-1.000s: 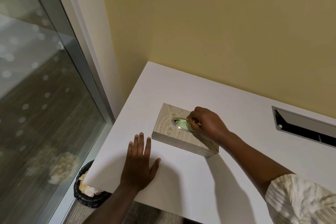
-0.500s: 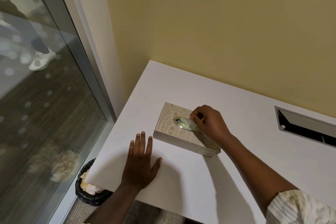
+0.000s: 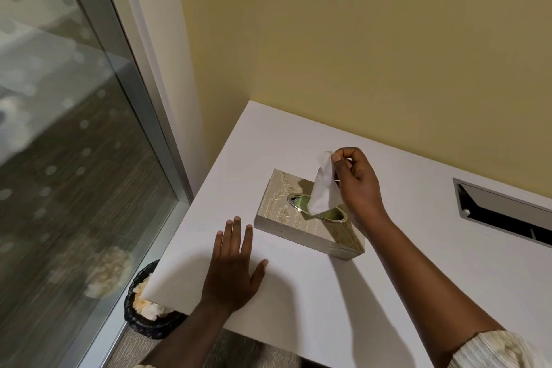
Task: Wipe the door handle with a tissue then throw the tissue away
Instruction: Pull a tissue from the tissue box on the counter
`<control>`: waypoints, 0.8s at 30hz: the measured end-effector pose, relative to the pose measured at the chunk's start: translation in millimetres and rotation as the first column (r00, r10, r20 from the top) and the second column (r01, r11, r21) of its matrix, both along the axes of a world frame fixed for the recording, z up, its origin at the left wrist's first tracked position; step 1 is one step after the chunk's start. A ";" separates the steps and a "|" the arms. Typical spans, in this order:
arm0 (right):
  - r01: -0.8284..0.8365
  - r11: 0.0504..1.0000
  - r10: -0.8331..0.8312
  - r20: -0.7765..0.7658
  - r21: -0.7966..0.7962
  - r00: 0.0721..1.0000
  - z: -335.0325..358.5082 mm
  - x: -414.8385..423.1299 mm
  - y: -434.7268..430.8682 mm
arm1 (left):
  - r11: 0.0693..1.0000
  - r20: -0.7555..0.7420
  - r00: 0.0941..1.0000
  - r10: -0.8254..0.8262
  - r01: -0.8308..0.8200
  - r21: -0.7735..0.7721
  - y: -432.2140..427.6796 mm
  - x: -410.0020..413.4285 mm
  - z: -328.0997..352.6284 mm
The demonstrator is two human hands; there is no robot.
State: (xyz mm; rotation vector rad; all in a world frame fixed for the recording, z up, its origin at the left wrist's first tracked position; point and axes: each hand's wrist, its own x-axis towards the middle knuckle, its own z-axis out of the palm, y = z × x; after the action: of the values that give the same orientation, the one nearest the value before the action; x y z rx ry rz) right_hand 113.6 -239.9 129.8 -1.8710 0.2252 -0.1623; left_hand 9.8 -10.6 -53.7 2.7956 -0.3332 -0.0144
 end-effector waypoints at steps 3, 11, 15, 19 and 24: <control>-0.014 0.998 0.016 -0.033 0.058 0.999 0.1 -10.0 4.1 | 1.000 -0.008 1.000 0.012 -0.012 -0.028 -0.2 1.3 1.9; -0.060 0.986 0.082 -0.137 0.158 0.987 6.7 -41.0 34.2 | 0.628 -0.258 0.926 0.276 -0.377 -0.681 -12.4 9.6 67.4; -0.146 0.973 0.174 -0.153 0.181 0.973 16.7 -55.6 63.7 | 0.420 -0.452 0.888 0.082 -0.442 -0.792 -1.9 14.7 134.1; -0.192 0.975 0.204 -0.109 0.114 0.973 26.6 -67.9 92.1 | 0.412 -0.418 0.893 0.168 -0.449 -0.793 17.4 10.6 168.5; -0.204 0.975 0.212 -0.096 0.091 0.972 27.8 -93.0 127.3 | 0.129 -0.549 0.806 0.222 -0.583 -0.803 44.7 -11.8 186.0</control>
State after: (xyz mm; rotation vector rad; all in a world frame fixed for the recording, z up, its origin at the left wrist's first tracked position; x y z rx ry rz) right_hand 20.6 -112.6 157.6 -1.8112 0.1048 0.0889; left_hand -2.1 34.1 132.3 1.4439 0.4476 -0.0799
